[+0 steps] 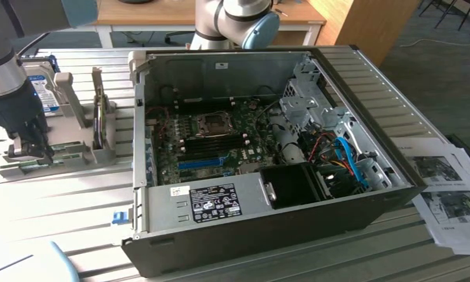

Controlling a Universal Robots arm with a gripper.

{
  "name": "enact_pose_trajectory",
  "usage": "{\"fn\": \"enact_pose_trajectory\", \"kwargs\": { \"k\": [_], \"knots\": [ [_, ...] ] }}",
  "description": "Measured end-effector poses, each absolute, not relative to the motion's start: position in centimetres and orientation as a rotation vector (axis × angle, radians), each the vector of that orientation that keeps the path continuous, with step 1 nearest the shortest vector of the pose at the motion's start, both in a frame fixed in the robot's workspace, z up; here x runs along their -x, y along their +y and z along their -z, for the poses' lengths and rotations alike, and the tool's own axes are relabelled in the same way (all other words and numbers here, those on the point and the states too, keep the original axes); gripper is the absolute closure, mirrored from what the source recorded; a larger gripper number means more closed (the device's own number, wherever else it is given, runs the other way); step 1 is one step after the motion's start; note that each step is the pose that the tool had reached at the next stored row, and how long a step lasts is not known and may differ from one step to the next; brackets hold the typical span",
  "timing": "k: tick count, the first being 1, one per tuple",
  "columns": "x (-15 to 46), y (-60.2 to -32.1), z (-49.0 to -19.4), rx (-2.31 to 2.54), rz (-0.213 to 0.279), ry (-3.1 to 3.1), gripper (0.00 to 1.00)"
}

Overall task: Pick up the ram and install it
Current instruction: 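Pick up the ram and move it above insertion slot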

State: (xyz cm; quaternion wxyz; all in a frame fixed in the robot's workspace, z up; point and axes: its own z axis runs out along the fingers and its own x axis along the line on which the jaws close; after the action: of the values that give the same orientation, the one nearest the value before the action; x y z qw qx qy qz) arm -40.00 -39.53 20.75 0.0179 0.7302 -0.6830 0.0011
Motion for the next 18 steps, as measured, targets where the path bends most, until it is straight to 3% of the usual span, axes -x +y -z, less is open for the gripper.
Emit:
{"fn": "enact_pose_trajectory", "kwargs": {
  "k": [18],
  "knots": [
    [39.68, -39.26, -20.75, -2.268, -0.003, -2.122, 0.77]
  ]
}}
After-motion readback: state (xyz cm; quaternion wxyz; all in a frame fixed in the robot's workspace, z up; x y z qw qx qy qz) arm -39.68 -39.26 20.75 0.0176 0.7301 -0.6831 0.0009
